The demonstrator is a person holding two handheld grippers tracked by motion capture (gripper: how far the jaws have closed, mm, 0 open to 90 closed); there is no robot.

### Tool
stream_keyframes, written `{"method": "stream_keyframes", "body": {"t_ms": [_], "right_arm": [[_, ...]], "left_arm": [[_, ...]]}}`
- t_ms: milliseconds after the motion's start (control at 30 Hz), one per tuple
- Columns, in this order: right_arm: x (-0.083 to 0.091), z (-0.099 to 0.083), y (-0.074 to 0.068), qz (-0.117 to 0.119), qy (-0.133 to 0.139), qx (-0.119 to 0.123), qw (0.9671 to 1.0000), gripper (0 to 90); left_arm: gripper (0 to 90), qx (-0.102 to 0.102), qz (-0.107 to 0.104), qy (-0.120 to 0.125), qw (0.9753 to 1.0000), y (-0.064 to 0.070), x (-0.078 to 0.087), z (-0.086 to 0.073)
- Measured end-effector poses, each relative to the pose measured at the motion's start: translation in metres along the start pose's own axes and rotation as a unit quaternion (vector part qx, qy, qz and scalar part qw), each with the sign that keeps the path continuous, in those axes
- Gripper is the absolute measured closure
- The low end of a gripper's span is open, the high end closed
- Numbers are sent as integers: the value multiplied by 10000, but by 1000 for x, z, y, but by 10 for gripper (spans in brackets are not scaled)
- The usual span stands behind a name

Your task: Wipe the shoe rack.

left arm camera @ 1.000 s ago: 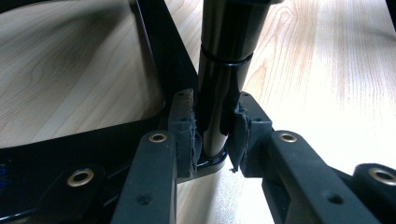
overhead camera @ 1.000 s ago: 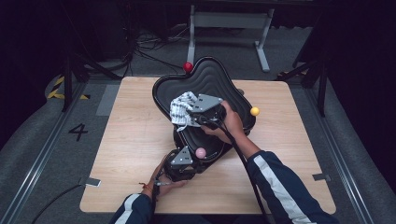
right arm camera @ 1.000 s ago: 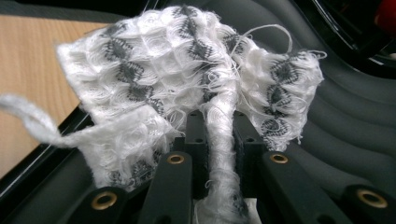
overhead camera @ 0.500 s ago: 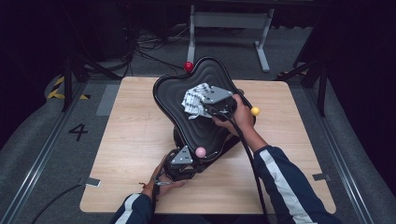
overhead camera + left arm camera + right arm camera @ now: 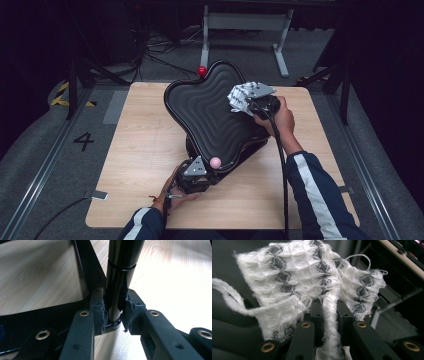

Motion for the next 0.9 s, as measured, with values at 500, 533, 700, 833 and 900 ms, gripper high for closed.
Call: {"method": "stream_keyframes", "body": {"t_ms": [500,533,700,833,900], "right_arm": [[5,2,-15,387,198,-117,9990,796],[6,4,-19,416,228,-33,9989,796],[14,16,-53,657,422,319,9964,797],[21,24,-78,943,586,523,9924,797],[25,27,-91,1140,614,602,9897,796]], "left_arm": [[721,-57,11,-22,10000,0,0,0],[721,-58,14,-25,10000,0,0,0],[719,-61,39,-52,10000,0,0,0],[717,-45,47,-19,10000,0,0,0],[715,-38,61,-30,10000,0,0,0]]}}
Point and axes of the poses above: each handheld gripper's, and its own axes: x roughly backward along the jaws, z roughly out of its top, y roughly to its right, the point moved 8 cm from there along -x, roughly forward along the jaws, and after that the axes turned 4 degrees about z, right-handed, at the moved point
